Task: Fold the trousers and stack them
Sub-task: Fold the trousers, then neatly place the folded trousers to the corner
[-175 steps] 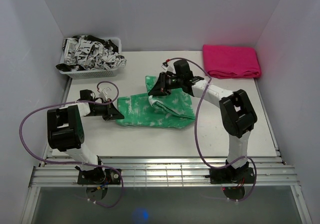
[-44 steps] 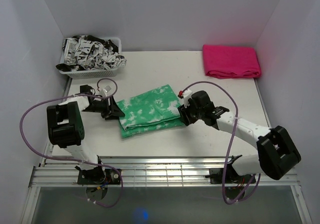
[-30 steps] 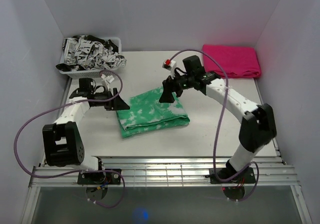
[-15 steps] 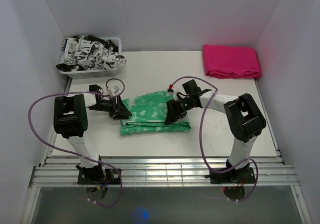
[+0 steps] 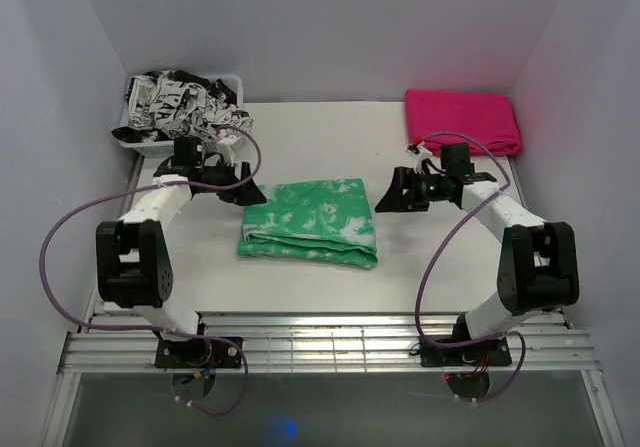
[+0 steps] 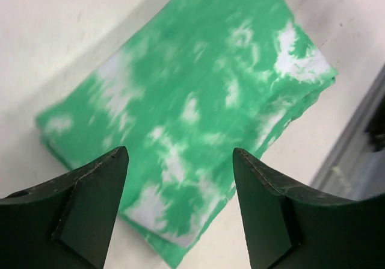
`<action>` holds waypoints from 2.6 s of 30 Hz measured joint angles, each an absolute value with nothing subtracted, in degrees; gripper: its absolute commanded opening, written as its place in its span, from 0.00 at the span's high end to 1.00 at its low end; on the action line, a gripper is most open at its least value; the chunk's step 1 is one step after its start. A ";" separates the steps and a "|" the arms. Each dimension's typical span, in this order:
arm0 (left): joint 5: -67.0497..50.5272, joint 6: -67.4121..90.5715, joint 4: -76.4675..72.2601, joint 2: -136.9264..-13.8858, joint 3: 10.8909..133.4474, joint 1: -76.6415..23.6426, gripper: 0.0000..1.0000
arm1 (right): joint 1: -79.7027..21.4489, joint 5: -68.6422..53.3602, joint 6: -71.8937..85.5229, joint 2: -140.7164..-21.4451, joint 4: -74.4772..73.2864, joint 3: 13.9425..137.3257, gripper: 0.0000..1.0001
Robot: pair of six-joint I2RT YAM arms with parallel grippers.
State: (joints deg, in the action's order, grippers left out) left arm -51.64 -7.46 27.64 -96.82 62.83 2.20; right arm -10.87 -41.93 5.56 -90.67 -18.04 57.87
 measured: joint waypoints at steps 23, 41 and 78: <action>-17.41 -52.47 12.32 -98.02 54.46 -49.50 0.37 | 3.81 -51.51 25.04 -79.07 -11.97 37.65 0.10; -12.16 -40.82 5.74 -101.80 57.52 -49.71 1.00 | -1.67 -49.80 47.24 -93.10 8.95 31.97 0.10; -16.95 -26.30 8.62 -89.71 57.47 -41.43 0.36 | -16.62 -42.50 46.11 -105.34 21.63 52.77 0.92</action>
State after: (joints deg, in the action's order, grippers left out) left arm -16.95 -26.30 8.62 -89.71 57.47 -41.43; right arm -16.62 -42.50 46.11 -105.34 21.63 52.77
